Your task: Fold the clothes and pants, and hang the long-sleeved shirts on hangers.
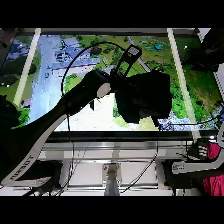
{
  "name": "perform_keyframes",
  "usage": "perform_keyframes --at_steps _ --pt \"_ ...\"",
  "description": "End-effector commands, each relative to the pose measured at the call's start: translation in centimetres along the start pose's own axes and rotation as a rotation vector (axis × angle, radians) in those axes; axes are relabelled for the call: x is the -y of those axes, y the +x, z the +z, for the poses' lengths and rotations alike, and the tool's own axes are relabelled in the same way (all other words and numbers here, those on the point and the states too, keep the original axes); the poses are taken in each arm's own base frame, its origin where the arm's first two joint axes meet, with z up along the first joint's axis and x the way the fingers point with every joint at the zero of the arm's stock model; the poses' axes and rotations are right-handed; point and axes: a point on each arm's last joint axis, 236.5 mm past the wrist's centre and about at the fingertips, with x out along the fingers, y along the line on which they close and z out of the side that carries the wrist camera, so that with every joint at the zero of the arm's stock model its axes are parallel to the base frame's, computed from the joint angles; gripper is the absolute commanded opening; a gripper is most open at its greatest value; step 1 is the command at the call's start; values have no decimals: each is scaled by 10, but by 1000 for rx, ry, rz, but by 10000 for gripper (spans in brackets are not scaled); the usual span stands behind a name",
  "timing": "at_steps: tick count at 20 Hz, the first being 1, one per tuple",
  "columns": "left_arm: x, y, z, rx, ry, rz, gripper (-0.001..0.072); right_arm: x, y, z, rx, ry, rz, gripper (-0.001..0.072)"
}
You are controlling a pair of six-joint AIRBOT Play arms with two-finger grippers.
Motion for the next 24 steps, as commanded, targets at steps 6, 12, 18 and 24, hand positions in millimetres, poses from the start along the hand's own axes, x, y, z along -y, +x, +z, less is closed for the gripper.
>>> perform_keyframes --at_steps 6,12,18,24 --pt "1 -6 -17 -78 -20 -46 430 8 85 -59 -241 132 104 615" --pt "114 -39 9 15 -63 -531 676 7 101 -35 -156 86 115 616" --pt "64 -19 0 6 62 -335 11 33 101 -33 -150 58 7 616" --pt "-61 25 -55 -167 -253 -95 12 57 103 -28 -135 93 -26 616"
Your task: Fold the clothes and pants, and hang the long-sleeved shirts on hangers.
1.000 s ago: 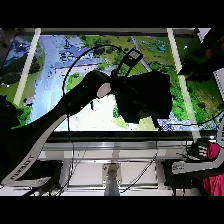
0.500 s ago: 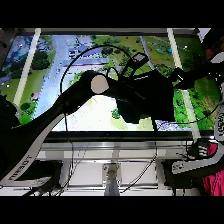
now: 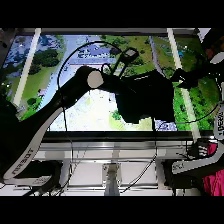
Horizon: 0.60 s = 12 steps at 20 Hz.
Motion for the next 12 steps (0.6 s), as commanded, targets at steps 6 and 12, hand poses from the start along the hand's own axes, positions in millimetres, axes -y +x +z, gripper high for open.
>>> perform_keyframes --at_steps 6,12 --pt "-112 41 -59 -80 -587 -76 14 7 36 0 -89 100 197 616" --pt "-144 64 -83 -115 -743 -46 462 12 69 -6 -145 47 218 149"
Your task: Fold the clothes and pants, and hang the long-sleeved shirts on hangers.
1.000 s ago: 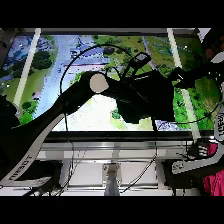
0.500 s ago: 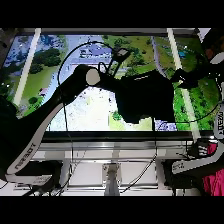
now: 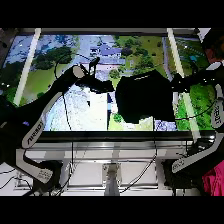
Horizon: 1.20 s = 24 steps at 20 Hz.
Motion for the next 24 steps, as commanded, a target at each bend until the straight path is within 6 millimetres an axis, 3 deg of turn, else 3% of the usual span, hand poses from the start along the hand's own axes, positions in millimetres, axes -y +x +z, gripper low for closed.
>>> perform_keyframes --at_steps 1,3,5,8,10,12,13,15,17,23,24 --pt "-14 16 -2 -20 -124 -27 462 1 9 1 -17 -67 19 12" --pt "-2 28 -2 -32 -213 -117 462 4 -9 19 44 -91 -15 7" --pt "10 36 0 -29 -229 -203 462 9 -42 50 160 -100 -81 5" --pt "9 45 0 -25 -227 -218 461 11 -98 97 367 -99 -195 4" --pt "5 54 2 -11 -233 -204 471 3 -115 110 433 -112 -203 4" --pt "0 63 5 19 -220 -185 578 -2 -113 109 426 -112 -200 9" --pt "-3 67 10 44 -205 -173 586 -3 -112 108 422 -116 -200 39" --pt "-15 71 24 110 -211 -143 586 -14 -109 108 422 -107 -159 277" --pt "-22 73 32 149 -218 -125 587 -24 -107 108 425 -106 -116 310" --pt "-16 91 14 101 -211 -123 573 -37 -106 107 422 -102 -57 310" --pt "-16 94 11 93 -210 -124 515 -38 -106 107 422 -102 -55 310"
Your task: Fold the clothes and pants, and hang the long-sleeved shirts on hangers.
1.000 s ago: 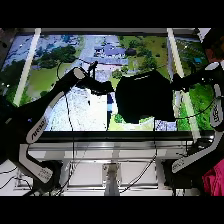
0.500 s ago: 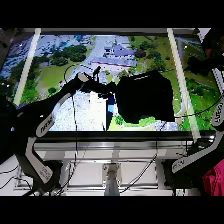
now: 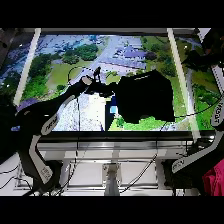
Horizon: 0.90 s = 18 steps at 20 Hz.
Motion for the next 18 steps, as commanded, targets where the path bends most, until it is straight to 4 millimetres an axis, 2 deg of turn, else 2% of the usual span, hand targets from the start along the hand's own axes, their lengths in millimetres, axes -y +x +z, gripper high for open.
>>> perform_keyframes --at_steps 1,2,3,5,7,9,11,14,15,16,18 --pt "-1 10 -10 -17 7 8 446 -6 0 0 -1 8 23 310" --pt "0 10 -10 -18 3 4 406 -7 0 0 0 9 28 309" --pt "4 11 -10 -16 -12 -10 308 -9 0 0 1 11 35 310" --pt "10 10 -8 -9 -36 -33 14 -10 0 1 2 13 41 310" --pt "14 8 -3 5 -9 -55 13 -10 0 0 -2 12 41 310" --pt "11 -8 19 64 20 -47 10 -10 0 -3 -15 12 43 310" --pt "6 -40 55 166 83 0 8 -10 0 -4 -19 14 44 309" --pt "6 -104 100 314 149 107 8 -15 4 -9 -33 31 74 309" --pt "13 -129 111 361 170 139 8 -16 8 -12 -44 35 78 309" --pt "31 -150 117 403 181 129 8 -18 12 -17 -56 36 79 309" --pt "84 -192 128 524 241 64 8 -20 23 -23 -67 41 80 309"
